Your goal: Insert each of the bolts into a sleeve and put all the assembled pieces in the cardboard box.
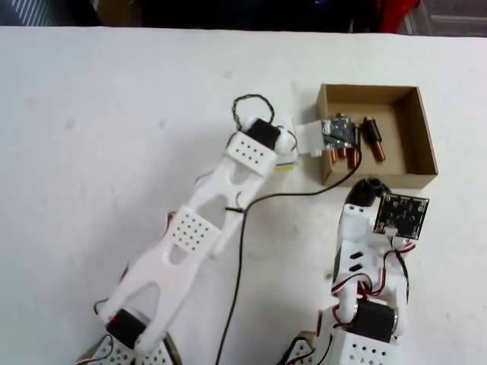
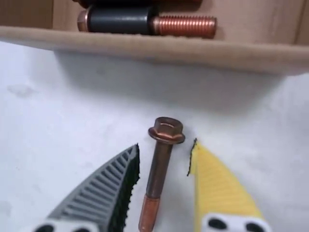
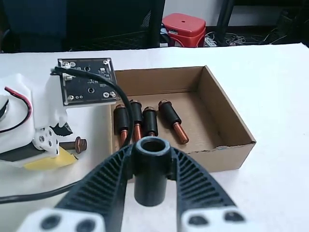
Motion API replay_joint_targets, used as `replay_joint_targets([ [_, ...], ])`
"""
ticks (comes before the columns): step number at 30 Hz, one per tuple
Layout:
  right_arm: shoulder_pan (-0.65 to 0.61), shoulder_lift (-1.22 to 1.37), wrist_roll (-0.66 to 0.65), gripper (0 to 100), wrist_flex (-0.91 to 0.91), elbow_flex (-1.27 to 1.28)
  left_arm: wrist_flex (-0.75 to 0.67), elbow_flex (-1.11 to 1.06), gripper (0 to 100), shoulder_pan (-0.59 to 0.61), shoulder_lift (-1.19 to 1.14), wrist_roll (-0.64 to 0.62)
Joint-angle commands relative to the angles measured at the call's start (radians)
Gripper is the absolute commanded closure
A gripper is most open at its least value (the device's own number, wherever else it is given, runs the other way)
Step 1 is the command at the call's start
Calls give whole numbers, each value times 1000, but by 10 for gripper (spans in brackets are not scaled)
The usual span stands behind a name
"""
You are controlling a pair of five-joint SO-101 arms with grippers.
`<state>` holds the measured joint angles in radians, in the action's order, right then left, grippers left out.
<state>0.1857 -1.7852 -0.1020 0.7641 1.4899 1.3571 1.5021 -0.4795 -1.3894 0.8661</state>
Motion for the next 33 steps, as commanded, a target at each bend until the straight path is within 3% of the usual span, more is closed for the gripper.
replay_joint_targets([
  [1, 5, -10, -11, 981, -25, -9, 25, 21, 797, 10, 13, 12],
  [7, 10, -10, -11, 981, -25, -9, 43, 21, 806, 12, 13, 12],
  [13, 10, -10, -11, 981, -25, -9, 83, 25, 985, 10, 13, 12],
  [17, 10, -10, -11, 981, -25, -9, 81, 21, 945, 12, 13, 9],
  [26, 10, -10, -11, 981, -27, -9, 147, 23, 977, 7, 13, 8],
  [33, 12, -10, -11, 981, -27, -9, 267, 23, 977, 18, 13, 5],
])
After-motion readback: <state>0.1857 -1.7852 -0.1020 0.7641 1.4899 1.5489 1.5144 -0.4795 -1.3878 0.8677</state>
